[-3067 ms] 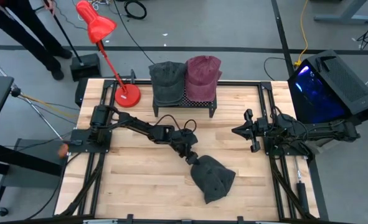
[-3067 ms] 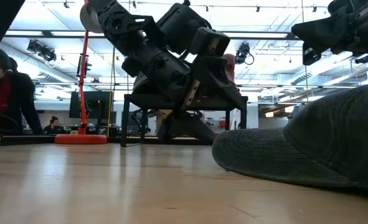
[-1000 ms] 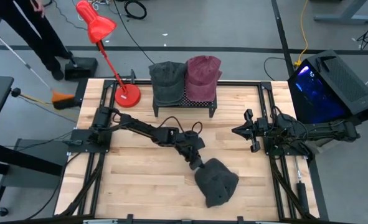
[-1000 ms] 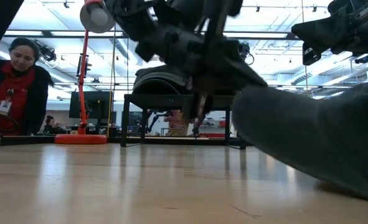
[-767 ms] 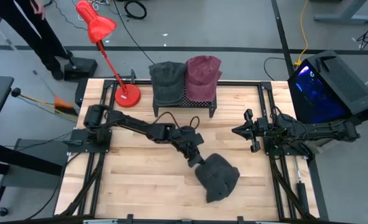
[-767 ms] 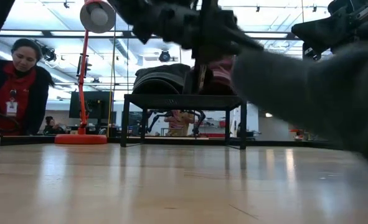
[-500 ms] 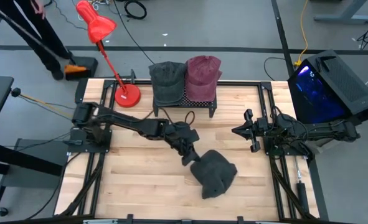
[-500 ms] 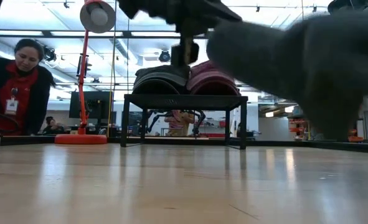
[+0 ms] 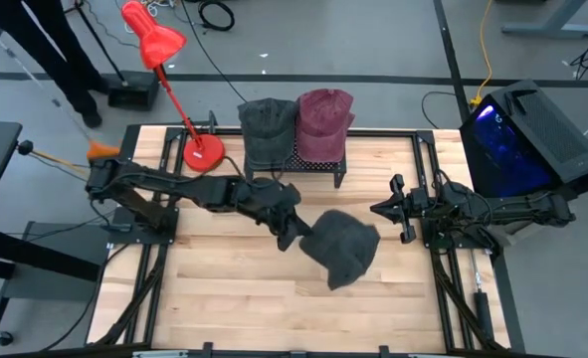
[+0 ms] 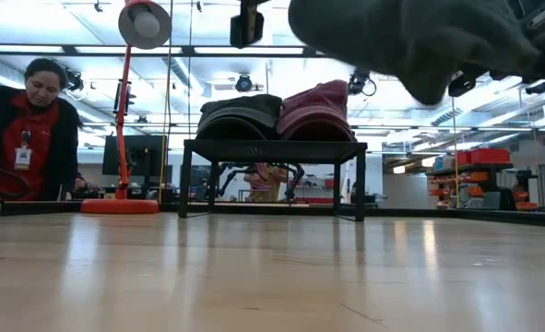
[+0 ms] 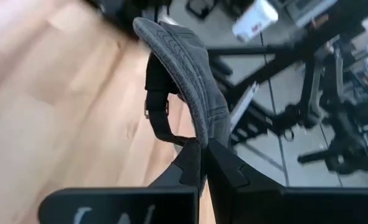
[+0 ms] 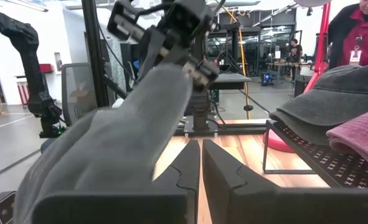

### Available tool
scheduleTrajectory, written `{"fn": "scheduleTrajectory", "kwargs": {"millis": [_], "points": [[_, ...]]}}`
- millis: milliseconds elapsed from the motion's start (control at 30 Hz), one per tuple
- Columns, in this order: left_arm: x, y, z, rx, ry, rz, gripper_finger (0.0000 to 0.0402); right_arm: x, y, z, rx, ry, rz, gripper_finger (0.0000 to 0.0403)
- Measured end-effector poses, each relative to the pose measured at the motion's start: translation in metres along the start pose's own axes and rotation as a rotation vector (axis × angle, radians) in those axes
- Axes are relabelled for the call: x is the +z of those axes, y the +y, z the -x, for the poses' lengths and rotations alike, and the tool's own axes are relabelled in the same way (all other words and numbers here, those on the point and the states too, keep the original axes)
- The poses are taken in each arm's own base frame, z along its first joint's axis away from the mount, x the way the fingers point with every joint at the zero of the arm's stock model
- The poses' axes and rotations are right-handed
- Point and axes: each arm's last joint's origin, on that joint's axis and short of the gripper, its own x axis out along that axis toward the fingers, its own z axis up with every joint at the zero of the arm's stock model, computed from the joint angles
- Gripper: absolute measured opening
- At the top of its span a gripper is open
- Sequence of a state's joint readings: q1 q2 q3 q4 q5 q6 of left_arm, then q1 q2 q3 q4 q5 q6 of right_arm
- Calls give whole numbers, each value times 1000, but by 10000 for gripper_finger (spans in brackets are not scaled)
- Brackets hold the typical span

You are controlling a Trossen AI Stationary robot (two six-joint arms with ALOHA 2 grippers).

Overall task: Pick & Place hat
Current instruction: Stack the black cap on top of the black cap on the shelf

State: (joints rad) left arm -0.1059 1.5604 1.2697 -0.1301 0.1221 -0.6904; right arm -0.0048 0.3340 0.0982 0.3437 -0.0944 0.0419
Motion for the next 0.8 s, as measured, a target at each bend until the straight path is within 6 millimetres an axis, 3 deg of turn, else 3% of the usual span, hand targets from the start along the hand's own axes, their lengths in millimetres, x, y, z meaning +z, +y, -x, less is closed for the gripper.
{"fn": "scheduleTrajectory", "kwargs": {"millis": [400,800], "points": [[19,-14,42,81,-212,-32,11,0,0,0,0,0,0,23],[27,-14,80,340,-411,-4,10,0,0,0,0,0,0,23]]}}
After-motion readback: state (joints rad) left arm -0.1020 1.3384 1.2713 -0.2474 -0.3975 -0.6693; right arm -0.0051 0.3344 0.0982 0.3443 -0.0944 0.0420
